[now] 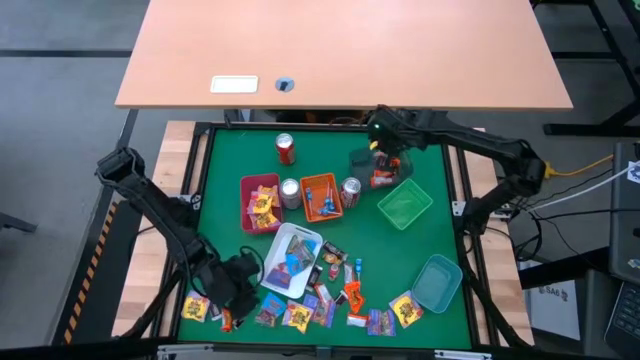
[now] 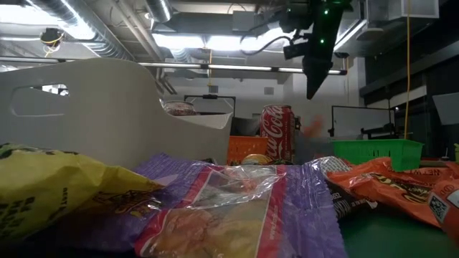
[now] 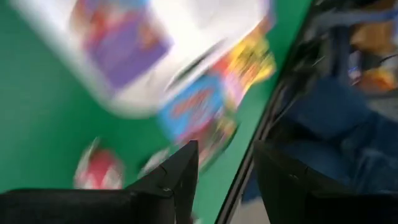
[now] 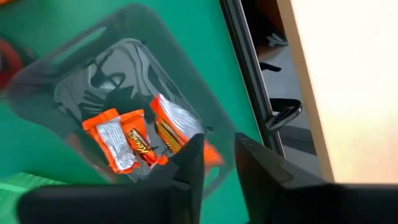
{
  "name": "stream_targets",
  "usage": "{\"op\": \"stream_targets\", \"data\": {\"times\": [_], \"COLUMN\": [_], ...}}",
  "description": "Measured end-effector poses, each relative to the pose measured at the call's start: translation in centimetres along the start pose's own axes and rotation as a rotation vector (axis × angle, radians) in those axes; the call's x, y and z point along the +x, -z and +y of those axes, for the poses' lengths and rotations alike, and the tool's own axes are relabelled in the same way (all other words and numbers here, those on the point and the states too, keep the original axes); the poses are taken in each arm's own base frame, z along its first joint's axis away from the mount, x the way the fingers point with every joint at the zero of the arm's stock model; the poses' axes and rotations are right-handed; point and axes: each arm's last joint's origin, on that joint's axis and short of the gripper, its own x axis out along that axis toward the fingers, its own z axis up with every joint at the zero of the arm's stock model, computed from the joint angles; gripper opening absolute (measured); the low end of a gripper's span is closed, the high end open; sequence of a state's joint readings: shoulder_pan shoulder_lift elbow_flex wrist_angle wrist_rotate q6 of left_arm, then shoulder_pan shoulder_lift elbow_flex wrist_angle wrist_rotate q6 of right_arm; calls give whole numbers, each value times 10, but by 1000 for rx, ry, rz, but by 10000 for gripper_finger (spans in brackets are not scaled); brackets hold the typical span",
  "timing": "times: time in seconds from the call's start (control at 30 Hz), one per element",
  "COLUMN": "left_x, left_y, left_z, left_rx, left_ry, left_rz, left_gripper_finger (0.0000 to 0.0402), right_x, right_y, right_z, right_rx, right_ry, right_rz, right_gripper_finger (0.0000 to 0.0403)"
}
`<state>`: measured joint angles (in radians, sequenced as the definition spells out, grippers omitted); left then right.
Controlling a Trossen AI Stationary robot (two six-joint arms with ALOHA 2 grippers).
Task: Sort candy
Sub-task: Put the orange candy into the black bin, then put the red chocolate into the green bin
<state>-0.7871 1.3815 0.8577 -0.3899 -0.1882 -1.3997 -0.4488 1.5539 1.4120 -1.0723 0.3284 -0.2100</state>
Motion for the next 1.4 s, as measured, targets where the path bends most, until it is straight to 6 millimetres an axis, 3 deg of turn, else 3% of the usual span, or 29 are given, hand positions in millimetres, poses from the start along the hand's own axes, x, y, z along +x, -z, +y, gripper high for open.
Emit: {"op": "stream_targets", "data": {"times": [0.2,0.43,0.8,1.4], "left_x": [-5,-1,30,33], "left_y": [22,33,44,42], "left_z": [14,21,31,30], "left_rx": [-80,-55,-19,-6], "left_ry": [-156,-252,-379,-361], "left_rz": [87,37,28,-61], "left_gripper_finger": [144,144,144,144], "right_x": [8,12,12,12], "right_y": [-3,-4,-4,-5], "right_z": [3,5,5,6], "right_rx": [-11,-8,-7,-7], "right_ry": [-6,-19,-43,-76], "right_rz": [22,35,30,23], "right_gripper_finger": [148,179,183,183]}}
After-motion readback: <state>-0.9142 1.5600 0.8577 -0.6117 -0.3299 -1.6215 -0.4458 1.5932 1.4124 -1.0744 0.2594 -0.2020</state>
